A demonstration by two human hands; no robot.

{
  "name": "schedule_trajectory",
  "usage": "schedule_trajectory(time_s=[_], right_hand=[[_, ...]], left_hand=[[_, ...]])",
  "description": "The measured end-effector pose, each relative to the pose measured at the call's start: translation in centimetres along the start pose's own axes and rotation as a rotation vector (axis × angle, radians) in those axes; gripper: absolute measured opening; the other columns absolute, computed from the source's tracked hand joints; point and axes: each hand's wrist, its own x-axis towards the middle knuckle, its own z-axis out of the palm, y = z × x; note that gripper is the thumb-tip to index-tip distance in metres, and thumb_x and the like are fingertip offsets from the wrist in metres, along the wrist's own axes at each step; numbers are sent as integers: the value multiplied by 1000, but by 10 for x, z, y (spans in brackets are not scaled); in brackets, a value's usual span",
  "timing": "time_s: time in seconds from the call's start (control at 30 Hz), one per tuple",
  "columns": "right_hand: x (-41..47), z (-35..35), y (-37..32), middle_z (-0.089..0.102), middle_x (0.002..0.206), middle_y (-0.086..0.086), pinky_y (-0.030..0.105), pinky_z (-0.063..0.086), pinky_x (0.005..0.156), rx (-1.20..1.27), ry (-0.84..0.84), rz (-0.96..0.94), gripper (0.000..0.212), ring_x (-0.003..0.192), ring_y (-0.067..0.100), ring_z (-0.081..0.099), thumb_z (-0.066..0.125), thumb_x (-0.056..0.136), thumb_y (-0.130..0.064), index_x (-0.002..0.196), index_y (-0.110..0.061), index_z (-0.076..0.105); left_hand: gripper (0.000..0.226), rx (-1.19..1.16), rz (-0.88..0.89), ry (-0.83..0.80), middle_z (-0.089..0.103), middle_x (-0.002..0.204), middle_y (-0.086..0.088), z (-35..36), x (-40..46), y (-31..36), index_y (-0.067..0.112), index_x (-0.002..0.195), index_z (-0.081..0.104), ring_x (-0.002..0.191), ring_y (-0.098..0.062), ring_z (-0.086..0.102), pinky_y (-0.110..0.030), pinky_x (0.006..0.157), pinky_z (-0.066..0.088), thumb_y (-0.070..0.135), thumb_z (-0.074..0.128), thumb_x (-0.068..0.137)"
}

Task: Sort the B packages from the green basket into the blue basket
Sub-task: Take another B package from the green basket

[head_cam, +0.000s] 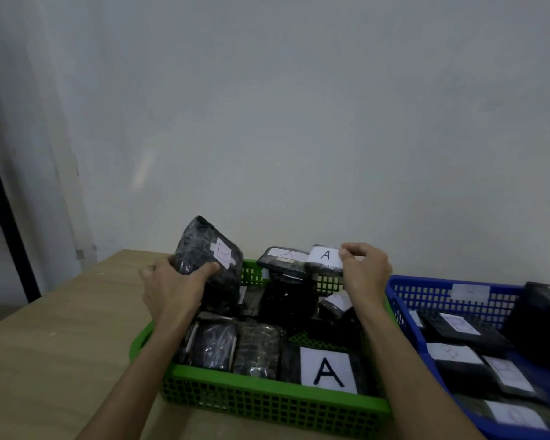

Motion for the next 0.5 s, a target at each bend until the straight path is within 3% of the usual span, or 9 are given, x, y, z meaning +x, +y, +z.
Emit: schedule_trajectory(time_s=[0.13, 0.37, 0.47, 0.5], right_hand=[[12, -16, 19, 73, 98, 16, 31, 50, 81, -110, -93, 127, 17, 92, 27, 65, 61, 79, -1, 91, -2, 74], [11, -5, 22, 72, 93, 18, 35, 52, 73, -459, -218, -27, 23, 86, 31, 66, 52, 82, 2, 87, -1, 74], [8, -2, 24, 67, 97, 18, 35, 49, 70, -519, -216, -60, 24, 87, 32, 63, 46, 86, -1, 92, -1, 70], [8, -1, 24, 65, 92, 18, 34, 47, 67, -525, -215, -69, 23, 84, 32, 61, 45, 87, -2, 85, 0, 68]], left_hand=[[73, 26, 55, -32, 55, 114, -19, 4, -1, 1, 4, 107, 59, 96, -38, 57, -46, 85, 47, 52, 78, 56], [70, -6, 93, -51, 57, 109, -21, 4, -4, 3, 5, 105, 62, 97, -36, 56, -45, 86, 47, 50, 79, 55], [70, -36, 92, -30, 54, 111, -20, 2, -5, 3, 5, 108, 60, 98, -36, 54, -45, 87, 45, 47, 80, 55], [70, -66, 87, -27, 54, 111, -19, 1, -5, 3, 6, 109, 60, 97, -36, 54, -45, 87, 45, 47, 80, 55]])
